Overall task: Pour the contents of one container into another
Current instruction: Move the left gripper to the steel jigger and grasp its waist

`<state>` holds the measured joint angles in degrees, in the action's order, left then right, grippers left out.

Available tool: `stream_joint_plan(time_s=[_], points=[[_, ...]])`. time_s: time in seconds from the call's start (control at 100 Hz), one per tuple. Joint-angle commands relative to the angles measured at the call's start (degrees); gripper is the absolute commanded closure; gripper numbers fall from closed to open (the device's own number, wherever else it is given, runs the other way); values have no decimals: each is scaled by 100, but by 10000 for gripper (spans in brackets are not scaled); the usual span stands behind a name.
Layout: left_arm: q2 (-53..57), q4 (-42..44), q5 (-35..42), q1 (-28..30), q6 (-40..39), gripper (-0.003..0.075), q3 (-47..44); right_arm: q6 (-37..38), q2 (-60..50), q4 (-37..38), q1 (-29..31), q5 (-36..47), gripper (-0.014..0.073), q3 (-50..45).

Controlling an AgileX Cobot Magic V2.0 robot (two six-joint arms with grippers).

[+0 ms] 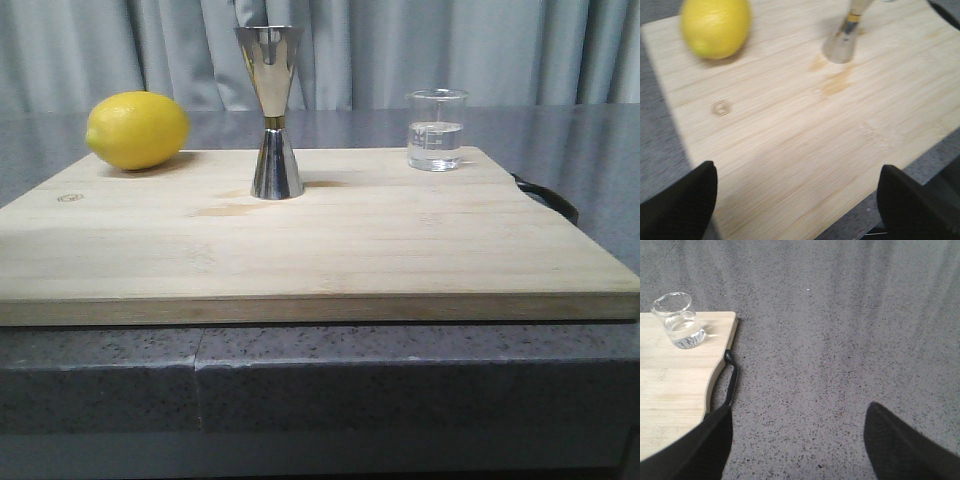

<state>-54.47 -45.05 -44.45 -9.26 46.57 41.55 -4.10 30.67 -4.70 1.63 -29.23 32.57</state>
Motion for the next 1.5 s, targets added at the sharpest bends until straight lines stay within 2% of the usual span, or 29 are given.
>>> stream_joint_plan(time_s=[0.0, 0.11, 0.28, 0.42, 0.61, 0.7, 1.19, 1.36, 1.49], points=[[-453, -1546, 17, -71, 1593, 122, 207, -75, 81, 0, 19, 384, 96, 196], [-1027, -2887, -137, -71, 3240, 122, 207, -75, 81, 0, 19, 384, 96, 196], [-1947, -4438, -710, -71, 5170, 122, 207, -75, 81, 0, 19, 384, 96, 196], [-2630, -5281, -1377, -71, 6401, 122, 207, -75, 81, 0, 19, 384, 96, 196], [-3385, -6041, -2139, -71, 7468, 122, 253, -75, 81, 0, 19, 384, 96, 196], [-3639, -6041, -2383, -84, 7484, 122, 427, -75, 81, 0, 19, 384, 96, 196], [-4802, -6041, -2385, -577, 7597, 122, 1959, -75, 81, 0, 19, 384, 96, 196], [-4905, -6041, -2385, -644, 7597, 125, 2109, -75, 81, 0, 19, 384, 96, 196], [-4905, -6041, -2374, -644, 7597, 204, 2118, -75, 81, 0, 19, 384, 96, 196]])
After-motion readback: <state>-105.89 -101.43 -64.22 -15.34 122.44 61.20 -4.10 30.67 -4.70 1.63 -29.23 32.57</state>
